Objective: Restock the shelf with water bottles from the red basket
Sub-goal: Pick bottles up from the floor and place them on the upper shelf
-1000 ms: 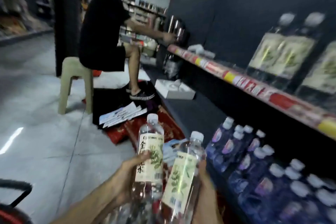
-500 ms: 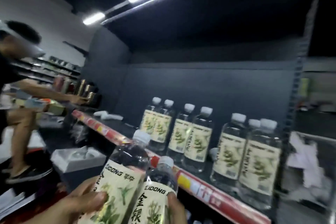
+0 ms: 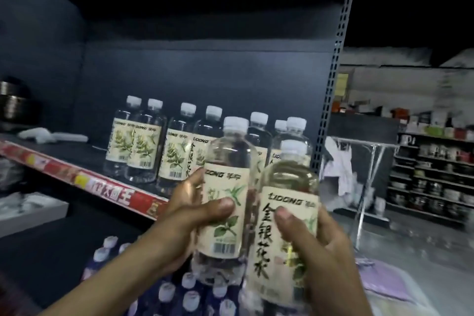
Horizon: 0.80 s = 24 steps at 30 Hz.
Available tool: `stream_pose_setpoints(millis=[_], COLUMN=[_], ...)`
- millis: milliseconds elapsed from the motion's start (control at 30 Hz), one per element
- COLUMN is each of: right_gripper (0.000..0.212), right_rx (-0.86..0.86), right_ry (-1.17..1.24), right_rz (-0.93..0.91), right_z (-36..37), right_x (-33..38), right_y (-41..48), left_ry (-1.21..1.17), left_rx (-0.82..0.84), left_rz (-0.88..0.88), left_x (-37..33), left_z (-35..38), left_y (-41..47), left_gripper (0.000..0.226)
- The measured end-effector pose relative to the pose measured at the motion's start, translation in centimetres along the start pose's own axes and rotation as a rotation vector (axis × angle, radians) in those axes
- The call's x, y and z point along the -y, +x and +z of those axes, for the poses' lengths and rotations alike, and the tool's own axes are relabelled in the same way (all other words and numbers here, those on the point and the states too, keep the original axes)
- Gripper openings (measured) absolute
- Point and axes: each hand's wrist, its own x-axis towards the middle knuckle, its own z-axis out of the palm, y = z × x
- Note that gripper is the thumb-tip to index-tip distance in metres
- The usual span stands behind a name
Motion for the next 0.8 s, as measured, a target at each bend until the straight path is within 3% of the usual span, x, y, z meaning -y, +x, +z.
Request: stream_pose_setpoints(millis=[67,167,300,400,500,600,733,800], right_gripper=[0.045,0.029,0.046,0.103,0.107,0.093,0.092,0.089], right_rx=[-0.036,-0.137,-0.19,-0.236,-0.253,-0.269,-0.293,-0.297], right_ry=[0.053,0.125,0.11,0.016,-0.063,-0.129,-0.217,-0.266], right_rz=[-0.008,-0.053,-0.091,-0.116,-0.186,-0.262,-0.279,-0.291], right_z=[-0.9,-2.4,-3.7,-3.3,-3.2,-3.1,-3.0,-3.0], right_x=[0.3,0.4,0.5,0.6,0.4,0.1,-0.2,-0.3], right_y=[0.6,1.6,3.5,4.2,5.2,5.8,6.3,6.5], left_ry=[0.027,0.017,-0.075,-0.041,0.006,0.051,0.12,0.183], left_rx=[0.02,0.021,-0.03,-0.08,-0.07,-0.076,-0.066,-0.125], left_rz=[0.025,0.048,0.075,0.089,0.138,0.172,0.179,0.19], left_x=[0.1,0.4,0.5,0.8,1.0,0.9,1.4,1.5], left_z=[0.5,1.0,1.5,1.8,2.2,2.8,2.9,3.0], left_y=[0.6,2.1,4.0,4.8,5.0,4.9,5.2,5.1], left_gripper=[0.119,0.109,0.133,0.139,0.148,0.134,0.085,0.088])
